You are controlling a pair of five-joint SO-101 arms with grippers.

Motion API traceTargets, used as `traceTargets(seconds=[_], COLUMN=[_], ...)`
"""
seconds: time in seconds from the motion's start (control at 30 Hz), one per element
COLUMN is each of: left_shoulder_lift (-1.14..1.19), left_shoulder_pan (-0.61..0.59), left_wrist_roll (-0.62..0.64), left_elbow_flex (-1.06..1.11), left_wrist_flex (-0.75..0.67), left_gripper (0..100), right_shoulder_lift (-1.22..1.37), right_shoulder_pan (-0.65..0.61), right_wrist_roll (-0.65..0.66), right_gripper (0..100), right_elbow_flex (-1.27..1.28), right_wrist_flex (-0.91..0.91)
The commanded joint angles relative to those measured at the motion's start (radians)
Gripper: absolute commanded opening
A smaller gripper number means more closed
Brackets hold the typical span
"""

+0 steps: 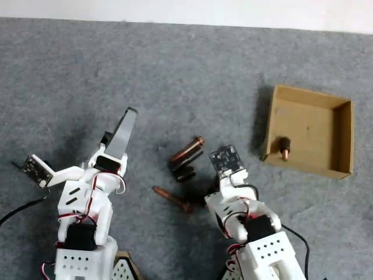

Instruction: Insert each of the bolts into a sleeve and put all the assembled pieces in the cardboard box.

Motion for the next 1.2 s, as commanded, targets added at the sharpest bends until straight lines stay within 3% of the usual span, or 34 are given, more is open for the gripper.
traceTargets(seconds=[0.0,0.8,1.17], left_shoulder_lift=[-0.008,-0.008,-0.008], left_shoulder_pan=[-0.002,-0.001,-0.001], left_wrist_roll=[0.008,0.008,0.008], left_elbow_flex=[0.010,0.010,0.010], left_wrist_flex=[-0.025,-0.025,-0.025], left_gripper=[50,50,50], right_shoulder_lift=[-0.005,-0.001,0.504], right_shoulder_pan=[0.012,0.062,0.090], right_wrist_roll=[-0.003,-0.008,-0.011], right_gripper=[22.1,22.1,22.1], right_elbow_flex=[-0.045,-0.076,-0.291], right_wrist_flex=[0.005,0.012,0.005])
